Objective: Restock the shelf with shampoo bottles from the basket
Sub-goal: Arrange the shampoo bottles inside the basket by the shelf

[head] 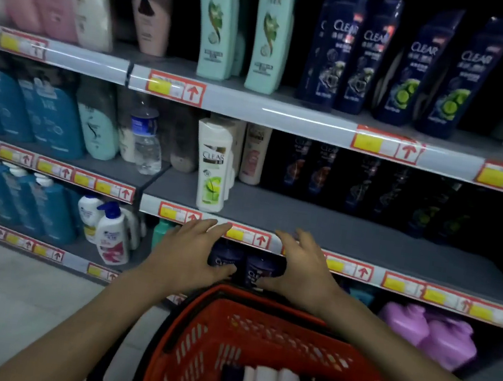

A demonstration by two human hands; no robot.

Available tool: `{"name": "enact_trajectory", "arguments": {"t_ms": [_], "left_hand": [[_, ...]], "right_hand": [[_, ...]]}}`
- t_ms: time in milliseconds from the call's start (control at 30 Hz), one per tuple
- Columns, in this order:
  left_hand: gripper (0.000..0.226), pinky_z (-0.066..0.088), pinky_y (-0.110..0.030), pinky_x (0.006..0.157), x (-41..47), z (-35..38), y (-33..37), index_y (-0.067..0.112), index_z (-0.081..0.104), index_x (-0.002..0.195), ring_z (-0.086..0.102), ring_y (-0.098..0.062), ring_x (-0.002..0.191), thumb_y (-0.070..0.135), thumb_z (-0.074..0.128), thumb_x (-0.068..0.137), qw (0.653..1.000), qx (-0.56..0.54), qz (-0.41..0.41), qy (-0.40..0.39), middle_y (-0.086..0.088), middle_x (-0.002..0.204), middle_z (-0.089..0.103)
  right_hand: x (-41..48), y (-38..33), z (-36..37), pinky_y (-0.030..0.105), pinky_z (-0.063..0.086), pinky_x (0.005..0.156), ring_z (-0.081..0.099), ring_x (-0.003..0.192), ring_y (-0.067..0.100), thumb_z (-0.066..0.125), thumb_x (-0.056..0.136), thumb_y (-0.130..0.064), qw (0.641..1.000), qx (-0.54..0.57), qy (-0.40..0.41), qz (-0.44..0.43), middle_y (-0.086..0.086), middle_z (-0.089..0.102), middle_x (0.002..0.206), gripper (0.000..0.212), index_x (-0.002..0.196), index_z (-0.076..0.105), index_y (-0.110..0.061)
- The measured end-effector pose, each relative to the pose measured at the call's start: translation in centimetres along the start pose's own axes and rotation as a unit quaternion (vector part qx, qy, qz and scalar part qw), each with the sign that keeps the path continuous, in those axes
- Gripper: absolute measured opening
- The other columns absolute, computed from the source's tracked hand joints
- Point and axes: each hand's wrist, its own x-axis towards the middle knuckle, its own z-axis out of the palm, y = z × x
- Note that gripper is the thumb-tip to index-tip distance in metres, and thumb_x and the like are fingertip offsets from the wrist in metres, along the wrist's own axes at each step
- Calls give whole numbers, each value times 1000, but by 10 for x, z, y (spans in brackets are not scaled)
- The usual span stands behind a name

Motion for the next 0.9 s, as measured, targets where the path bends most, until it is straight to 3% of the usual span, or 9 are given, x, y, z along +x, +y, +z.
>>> {"name": "enact_trajectory", "arguments": {"t_ms": [133, 300, 433, 567, 733, 867, 900], "left_hand": [[99, 33, -48, 116, -18, 17, 26, 38, 24, 157, 35, -21, 145, 86, 30, 71, 999, 25, 32, -31, 7, 160, 32], [80, 35, -42, 113, -34, 52, 67, 36, 37, 151, 49, -20, 134, 76, 35, 82, 995, 51, 81, -33, 8, 148, 48], [73, 43, -42, 108, -46, 103, 87, 38, 40, 148, 51, -20, 133, 74, 39, 84, 989, 28, 83, -118, 9, 146, 50], [69, 48, -35, 102, -62, 160, 99, 38, 42, 146, 54, -16, 130, 69, 51, 85, 972, -13, 54, -228, 10, 145, 52], [73, 51, -27, 92, -74, 210, 119, 29, 49, 144, 63, -12, 117, 68, 61, 83, 946, -79, -22, -314, 7, 133, 64], [98, 55, -31, 85, -62, 239, 144, 26, 51, 141, 69, -15, 102, 85, 55, 64, 931, -153, -110, -313, 5, 112, 73], [94, 56, -32, 82, -56, 245, 149, 28, 58, 134, 70, -16, 97, 87, 55, 61, 928, -168, -126, -309, 4, 105, 75]], "right_hand": [[-52, 38, 5, 42, 23, 123, 19, 151, 31, 82, 70, -60, 999, -25, -44, 2, 11, 20, 161, 112, 160, 22, -30], [-107, 92, 46, 42, 31, 120, 27, 148, 31, 81, 72, -56, 989, -11, -147, 2, 9, 21, 158, 111, 160, 19, -29], [-123, 104, 79, 49, 37, 114, 38, 137, 37, 77, 82, -43, 971, -109, -209, -30, 13, 32, 149, 89, 154, 29, -22], [-131, 111, 98, 42, 53, 94, 54, 123, 36, 68, 90, -18, 956, -137, -252, -68, 12, 45, 139, 55, 141, 48, -20], [-138, 130, 113, 50, 46, 103, 47, 131, 39, 72, 91, -22, 922, -217, -317, -56, 18, 43, 144, 62, 147, 48, -13], [-138, 139, 112, 50, 46, 105, 47, 132, 36, 74, 91, -28, 923, -190, -333, -41, 16, 43, 147, 64, 148, 48, -17], [-138, 140, 112, 49, 47, 105, 48, 131, 35, 73, 91, -27, 924, -178, -335, -38, 15, 45, 145, 60, 145, 50, -17]]}}
